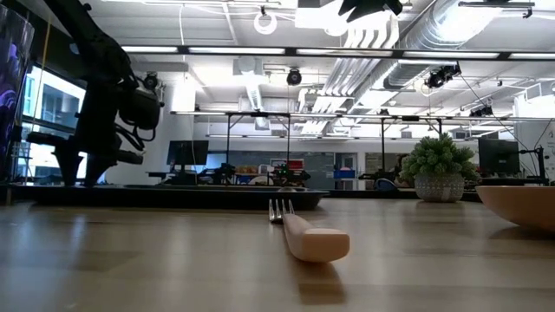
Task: Pick and place plate/cup/fork/spoon on tray
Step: Move the black tray from top left to the top center of the table
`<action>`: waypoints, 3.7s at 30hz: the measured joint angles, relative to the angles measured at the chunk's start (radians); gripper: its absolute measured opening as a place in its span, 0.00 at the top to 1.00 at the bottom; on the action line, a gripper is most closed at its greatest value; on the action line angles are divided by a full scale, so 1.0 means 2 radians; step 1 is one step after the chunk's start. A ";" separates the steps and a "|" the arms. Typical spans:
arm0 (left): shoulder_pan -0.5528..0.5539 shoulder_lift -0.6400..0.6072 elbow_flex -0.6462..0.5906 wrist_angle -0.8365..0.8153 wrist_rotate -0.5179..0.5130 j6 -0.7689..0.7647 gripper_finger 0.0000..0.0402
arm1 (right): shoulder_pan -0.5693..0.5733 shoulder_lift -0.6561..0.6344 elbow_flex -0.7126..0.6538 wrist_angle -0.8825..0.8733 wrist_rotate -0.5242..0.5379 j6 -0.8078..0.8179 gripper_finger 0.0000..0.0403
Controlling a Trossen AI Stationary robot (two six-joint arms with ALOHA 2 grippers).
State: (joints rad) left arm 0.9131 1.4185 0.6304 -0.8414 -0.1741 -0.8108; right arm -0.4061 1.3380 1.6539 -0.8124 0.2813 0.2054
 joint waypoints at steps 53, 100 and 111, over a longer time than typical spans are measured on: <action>-0.120 0.038 0.008 0.162 0.036 -0.065 0.76 | 0.000 0.000 0.000 -0.009 0.000 0.028 0.68; -0.132 0.040 0.031 0.188 0.042 -0.029 0.71 | 0.001 0.000 0.000 -0.009 -0.002 0.030 0.68; -0.132 0.039 0.031 0.194 0.055 -0.024 0.60 | 0.000 0.000 0.000 -0.009 -0.002 0.030 0.68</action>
State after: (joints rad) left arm 0.6483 1.4967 0.6930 -0.4525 -0.0640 -0.8593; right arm -0.4053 1.3380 1.6535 -0.8307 0.2775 0.2646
